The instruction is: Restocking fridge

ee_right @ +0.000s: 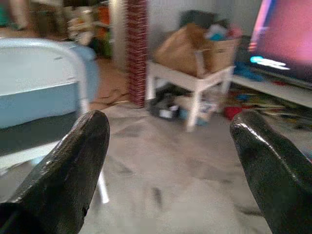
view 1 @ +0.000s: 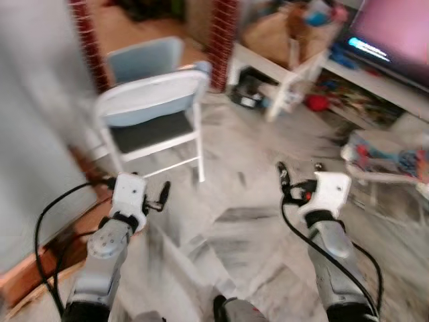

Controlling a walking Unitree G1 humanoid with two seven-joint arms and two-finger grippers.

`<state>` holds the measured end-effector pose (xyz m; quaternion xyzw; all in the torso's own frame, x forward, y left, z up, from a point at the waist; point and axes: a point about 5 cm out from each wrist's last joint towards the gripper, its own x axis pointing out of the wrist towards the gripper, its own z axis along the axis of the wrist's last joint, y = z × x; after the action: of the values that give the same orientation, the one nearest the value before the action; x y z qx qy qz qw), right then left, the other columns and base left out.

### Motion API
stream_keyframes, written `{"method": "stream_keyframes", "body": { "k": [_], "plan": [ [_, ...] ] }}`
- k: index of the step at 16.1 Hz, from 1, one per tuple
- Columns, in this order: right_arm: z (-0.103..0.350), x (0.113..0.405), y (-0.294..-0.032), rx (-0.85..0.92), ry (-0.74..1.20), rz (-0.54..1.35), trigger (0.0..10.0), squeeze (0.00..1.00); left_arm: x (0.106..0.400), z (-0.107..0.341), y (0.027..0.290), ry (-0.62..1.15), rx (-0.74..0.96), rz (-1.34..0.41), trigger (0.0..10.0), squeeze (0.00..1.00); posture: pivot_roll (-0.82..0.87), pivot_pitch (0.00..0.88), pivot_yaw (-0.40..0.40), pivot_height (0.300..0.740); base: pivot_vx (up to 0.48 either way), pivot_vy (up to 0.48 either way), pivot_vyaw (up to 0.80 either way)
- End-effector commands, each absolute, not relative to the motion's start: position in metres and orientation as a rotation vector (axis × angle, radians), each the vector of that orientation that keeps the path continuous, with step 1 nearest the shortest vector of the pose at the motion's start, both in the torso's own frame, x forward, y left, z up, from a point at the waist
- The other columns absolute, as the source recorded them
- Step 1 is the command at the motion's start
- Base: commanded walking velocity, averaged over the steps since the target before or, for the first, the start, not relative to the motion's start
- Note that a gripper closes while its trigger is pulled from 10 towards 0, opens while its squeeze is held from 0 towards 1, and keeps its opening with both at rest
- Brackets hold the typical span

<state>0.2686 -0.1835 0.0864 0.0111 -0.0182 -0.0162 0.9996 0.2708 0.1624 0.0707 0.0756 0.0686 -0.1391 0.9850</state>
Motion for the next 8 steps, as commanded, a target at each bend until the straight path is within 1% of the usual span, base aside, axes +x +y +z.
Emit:
{"method": "stream_keyframes", "body": {
  "k": [1, 5, 6, 8],
  "plan": [
    [0.090, 0.266, -0.190, 0.009, -0.057, -0.063, 10.0, 0.00, 0.271, 0.067, 0.158, 0.151, 0.170, -0.321, 10.0, 0.00, 0.06, 0.023, 0.006, 0.740, 0.000, 0.000, -0.80],
    [0.089, 0.251, -0.203, -0.003, -0.050, -0.142, 10.0, 0.00, 0.276, 0.062, 0.143, 0.162, 0.163, -0.378, 10.0, 0.00, 0.00, 0.034, 0.026, 0.740, 0.000, 0.000, -0.80],
    [0.086, 0.244, -0.208, -0.007, -0.039, -0.173, 10.0, 0.00, 0.274, 0.060, 0.136, 0.157, 0.183, -0.419, 10.0, 0.00, 0.00, 0.038, 0.027, 0.740, 0.000, 0.000, -0.80],
    [0.085, 0.241, -0.206, -0.004, -0.036, -0.172, 10.0, 0.00, 0.274, 0.062, 0.136, 0.141, 0.209, -0.436, 10.0, 0.00, 0.00, 0.041, 0.029, 0.740, 0.000, 0.000, -0.80]
  ]
}}
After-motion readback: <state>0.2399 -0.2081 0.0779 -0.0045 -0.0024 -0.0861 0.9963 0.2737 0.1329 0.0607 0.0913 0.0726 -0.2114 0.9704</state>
